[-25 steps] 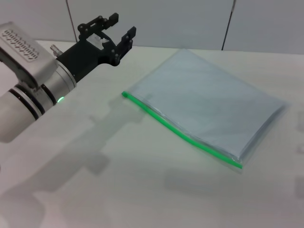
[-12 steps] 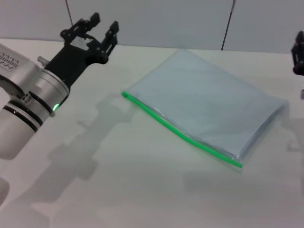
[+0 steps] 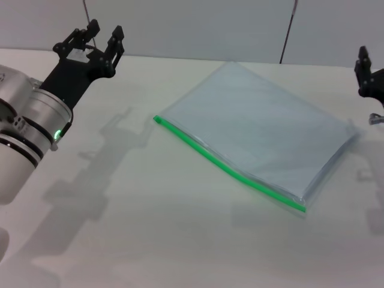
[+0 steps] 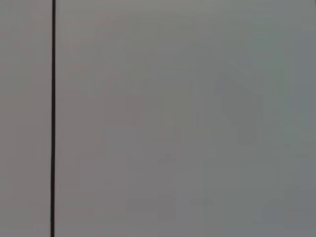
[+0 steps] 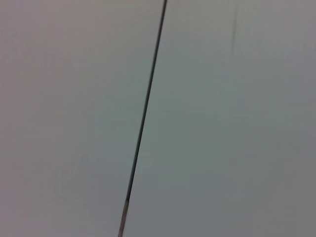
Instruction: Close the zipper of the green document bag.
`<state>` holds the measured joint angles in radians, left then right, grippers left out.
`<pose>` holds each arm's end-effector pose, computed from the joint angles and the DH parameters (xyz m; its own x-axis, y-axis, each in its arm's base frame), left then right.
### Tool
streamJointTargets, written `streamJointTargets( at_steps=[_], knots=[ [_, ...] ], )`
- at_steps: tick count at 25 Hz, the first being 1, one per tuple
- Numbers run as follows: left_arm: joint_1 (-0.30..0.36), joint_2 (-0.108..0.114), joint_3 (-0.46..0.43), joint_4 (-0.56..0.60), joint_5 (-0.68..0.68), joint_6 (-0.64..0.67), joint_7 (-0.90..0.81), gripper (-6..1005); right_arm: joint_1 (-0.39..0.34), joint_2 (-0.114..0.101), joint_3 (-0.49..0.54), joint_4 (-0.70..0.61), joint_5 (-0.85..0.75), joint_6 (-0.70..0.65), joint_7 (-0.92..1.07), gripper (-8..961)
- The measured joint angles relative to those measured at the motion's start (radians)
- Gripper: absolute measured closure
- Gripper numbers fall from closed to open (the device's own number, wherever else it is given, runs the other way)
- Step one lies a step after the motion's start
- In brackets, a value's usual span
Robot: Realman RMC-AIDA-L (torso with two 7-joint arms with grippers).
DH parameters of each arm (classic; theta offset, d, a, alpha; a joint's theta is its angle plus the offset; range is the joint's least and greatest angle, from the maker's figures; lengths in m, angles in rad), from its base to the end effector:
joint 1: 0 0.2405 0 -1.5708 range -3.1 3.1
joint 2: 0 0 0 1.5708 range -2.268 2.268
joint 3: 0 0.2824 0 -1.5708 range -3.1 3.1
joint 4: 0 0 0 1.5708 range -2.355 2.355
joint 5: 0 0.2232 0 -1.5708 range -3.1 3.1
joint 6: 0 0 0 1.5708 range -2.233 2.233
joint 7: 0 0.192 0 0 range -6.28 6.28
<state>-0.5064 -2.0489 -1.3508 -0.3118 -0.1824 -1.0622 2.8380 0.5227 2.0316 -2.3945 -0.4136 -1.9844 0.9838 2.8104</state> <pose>-0.2802 0.4466 -0.0277 0.6750 -0.1375 0.7249 0.6538 -0.3437 -0.6741 0.2991 0.4463 -0.0444 0.8472 0.0758 -0.5259 -0.5177 -0.1046 -0.8491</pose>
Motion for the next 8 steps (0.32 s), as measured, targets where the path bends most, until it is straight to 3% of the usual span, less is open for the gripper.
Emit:
streamJointTargets(
  at_steps=[8],
  knots=[
    [0.000,0.001,0.002,0.016,0.004,0.000,0.001,503,0.004,0.002,-0.003,-0.002,0.001,-0.022,-0.013,434]
  ],
)
